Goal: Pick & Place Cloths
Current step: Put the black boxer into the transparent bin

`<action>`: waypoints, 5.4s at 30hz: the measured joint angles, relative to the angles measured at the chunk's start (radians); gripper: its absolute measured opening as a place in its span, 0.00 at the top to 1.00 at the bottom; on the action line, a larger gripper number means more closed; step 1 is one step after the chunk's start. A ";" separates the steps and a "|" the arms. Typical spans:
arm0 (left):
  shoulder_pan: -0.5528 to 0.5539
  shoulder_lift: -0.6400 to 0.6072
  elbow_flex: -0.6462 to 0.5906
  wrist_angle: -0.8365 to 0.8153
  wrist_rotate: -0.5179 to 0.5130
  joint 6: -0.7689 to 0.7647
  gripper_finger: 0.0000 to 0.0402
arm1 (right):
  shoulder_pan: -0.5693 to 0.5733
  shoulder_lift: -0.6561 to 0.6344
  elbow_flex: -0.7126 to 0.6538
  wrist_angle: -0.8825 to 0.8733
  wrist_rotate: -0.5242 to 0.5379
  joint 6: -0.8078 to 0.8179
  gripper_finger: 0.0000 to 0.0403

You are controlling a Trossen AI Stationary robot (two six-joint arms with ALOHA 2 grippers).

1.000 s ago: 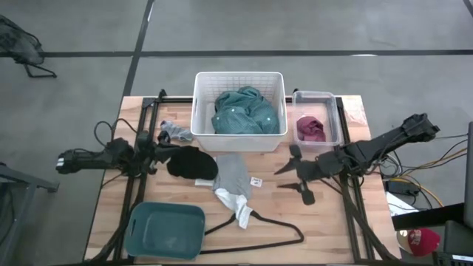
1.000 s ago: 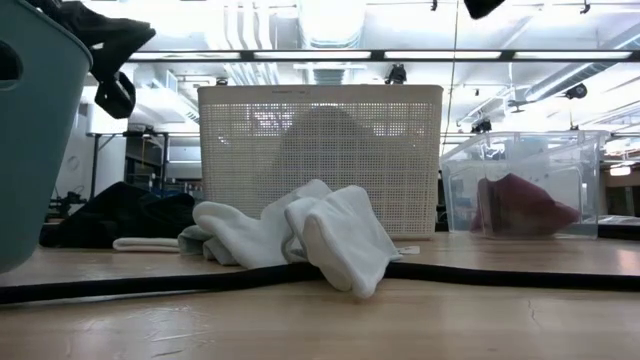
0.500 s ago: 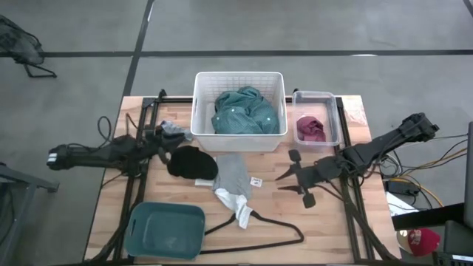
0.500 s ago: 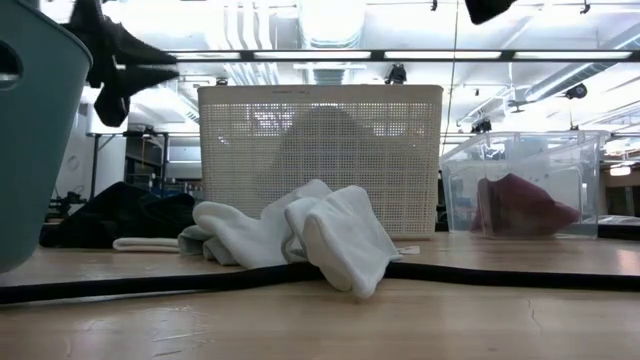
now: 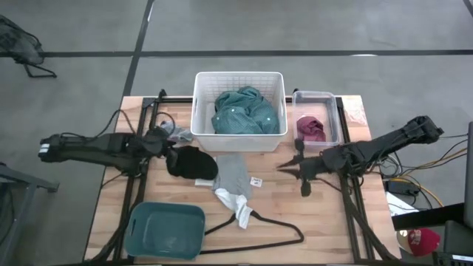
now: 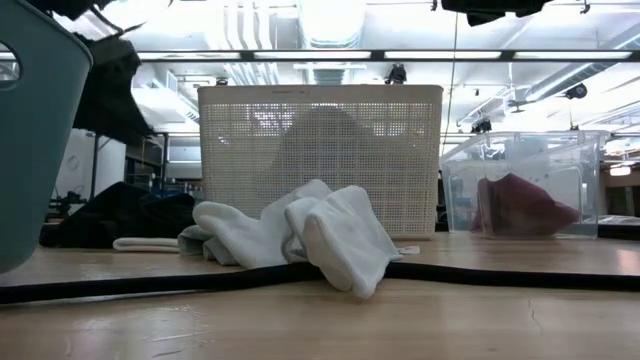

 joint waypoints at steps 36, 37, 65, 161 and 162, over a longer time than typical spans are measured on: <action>-0.022 0.362 -0.020 0.132 0.105 -0.009 0.98 | -0.066 -0.067 -0.180 -0.009 0.006 0.360 0.98; -0.025 0.349 -0.006 0.130 0.104 0.000 0.98 | -0.066 -0.064 -0.180 -0.004 0.006 0.361 0.98; -0.197 0.389 0.417 0.715 0.103 0.311 0.99 | -0.066 -0.005 -0.178 0.326 0.009 0.288 0.94; -0.215 0.885 0.416 1.284 0.249 0.339 0.77 | -0.135 -0.376 0.021 -0.211 1.019 0.149 0.97; -0.215 0.885 0.416 1.284 0.248 0.339 0.77 | -0.156 -0.376 0.021 -0.205 1.031 0.127 0.97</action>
